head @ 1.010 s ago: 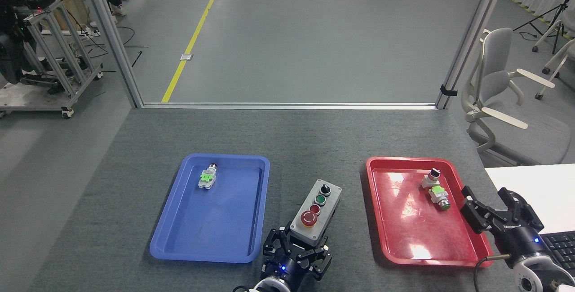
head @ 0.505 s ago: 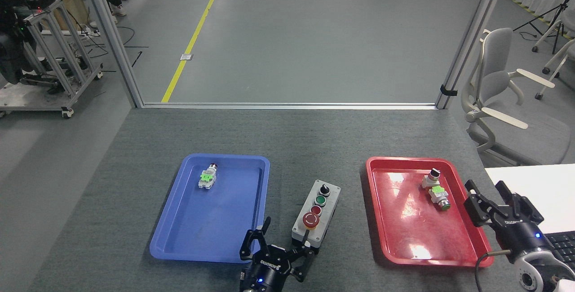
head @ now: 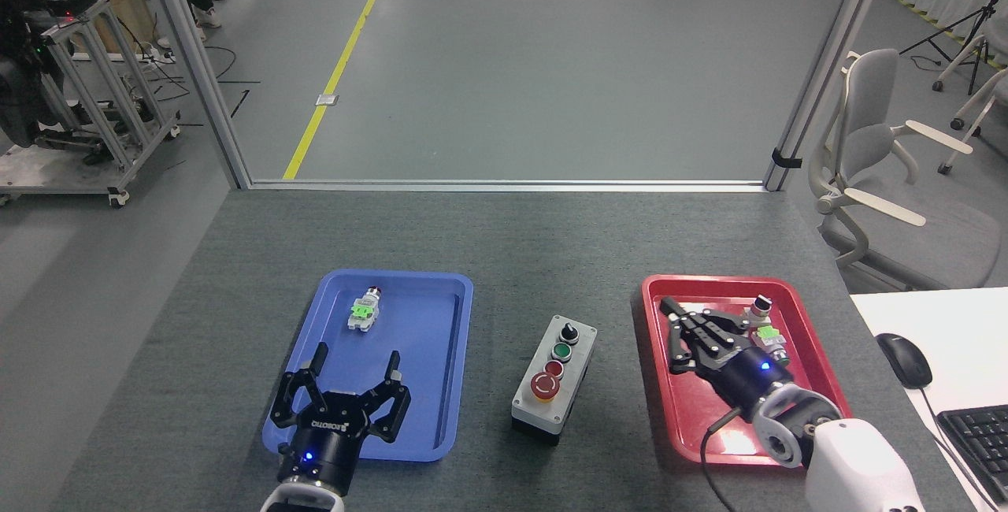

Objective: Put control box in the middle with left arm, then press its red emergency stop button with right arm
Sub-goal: 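Withdraw the left gripper and bring the right gripper toward the box, then press the red button on the control box with the right gripper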

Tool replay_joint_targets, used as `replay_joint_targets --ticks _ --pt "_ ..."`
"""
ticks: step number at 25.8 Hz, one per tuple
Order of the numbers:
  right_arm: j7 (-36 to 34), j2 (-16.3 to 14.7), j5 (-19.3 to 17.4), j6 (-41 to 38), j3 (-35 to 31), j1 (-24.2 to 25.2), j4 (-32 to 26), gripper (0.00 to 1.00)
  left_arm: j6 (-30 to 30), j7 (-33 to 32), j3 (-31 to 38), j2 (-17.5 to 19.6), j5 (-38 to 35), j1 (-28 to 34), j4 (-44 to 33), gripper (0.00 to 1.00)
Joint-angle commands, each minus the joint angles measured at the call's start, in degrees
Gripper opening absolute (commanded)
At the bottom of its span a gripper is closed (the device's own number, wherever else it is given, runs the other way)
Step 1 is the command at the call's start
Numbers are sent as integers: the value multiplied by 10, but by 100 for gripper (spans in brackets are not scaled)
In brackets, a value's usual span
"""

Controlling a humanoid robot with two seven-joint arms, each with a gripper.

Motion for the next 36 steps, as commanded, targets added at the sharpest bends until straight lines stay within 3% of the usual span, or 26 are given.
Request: replay_joint_targets --ticks 1,5,11,33,34,36 --pt "6 24 3 -4 77 -17 4 0 -121 -78 107 4 1 8 -5 99" --pt "10 32 5 -29 130 -32 6 0 -214 -113 209 3 2 8 -7 99" --pt "12 61 9 -34 170 -38 19 0 -246 -112 272 1 3 20 -7 99" --pt "10 97 2 -23 190 -31 87 2 -249 -108 274 -8 6 22 -2 99" --pt "7 97 -1 -16 185 -32 84 30 -247 -107 274 -8 6 22 -3 99" --pt "5 98 -18 6 168 -38 73 98 -246 -107 274 -8 5 23 -2 99"
